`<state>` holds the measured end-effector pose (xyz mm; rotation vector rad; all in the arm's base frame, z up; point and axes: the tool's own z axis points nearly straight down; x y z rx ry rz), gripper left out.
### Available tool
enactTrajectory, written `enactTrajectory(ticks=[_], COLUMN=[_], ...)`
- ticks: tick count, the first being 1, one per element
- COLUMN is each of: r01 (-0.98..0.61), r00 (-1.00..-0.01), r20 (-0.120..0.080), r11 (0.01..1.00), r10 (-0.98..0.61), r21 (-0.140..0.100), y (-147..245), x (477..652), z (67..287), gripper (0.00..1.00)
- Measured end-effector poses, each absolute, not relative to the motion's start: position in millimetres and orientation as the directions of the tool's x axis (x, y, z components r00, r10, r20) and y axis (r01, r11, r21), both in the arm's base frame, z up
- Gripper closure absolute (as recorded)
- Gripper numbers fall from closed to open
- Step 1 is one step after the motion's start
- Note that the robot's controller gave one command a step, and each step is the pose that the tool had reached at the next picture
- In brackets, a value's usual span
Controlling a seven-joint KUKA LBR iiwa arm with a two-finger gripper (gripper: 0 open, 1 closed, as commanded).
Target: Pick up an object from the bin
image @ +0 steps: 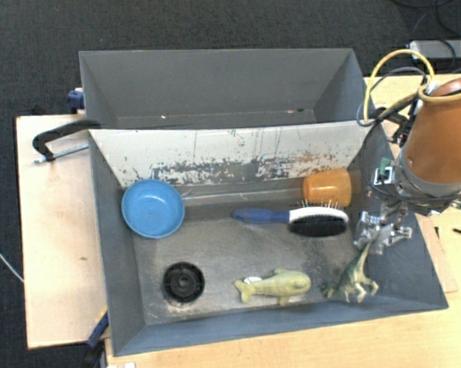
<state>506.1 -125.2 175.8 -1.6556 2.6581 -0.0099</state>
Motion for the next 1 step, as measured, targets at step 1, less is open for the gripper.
enactTrajectory(ticks=[1], r01=[-0.896], r00=[-0.444], r20=[-0.004], r11=[0.444], r10=[-0.896], r21=[-0.006], y=[-124.5], x=[507.9], z=[187.4], gripper=[1.00])
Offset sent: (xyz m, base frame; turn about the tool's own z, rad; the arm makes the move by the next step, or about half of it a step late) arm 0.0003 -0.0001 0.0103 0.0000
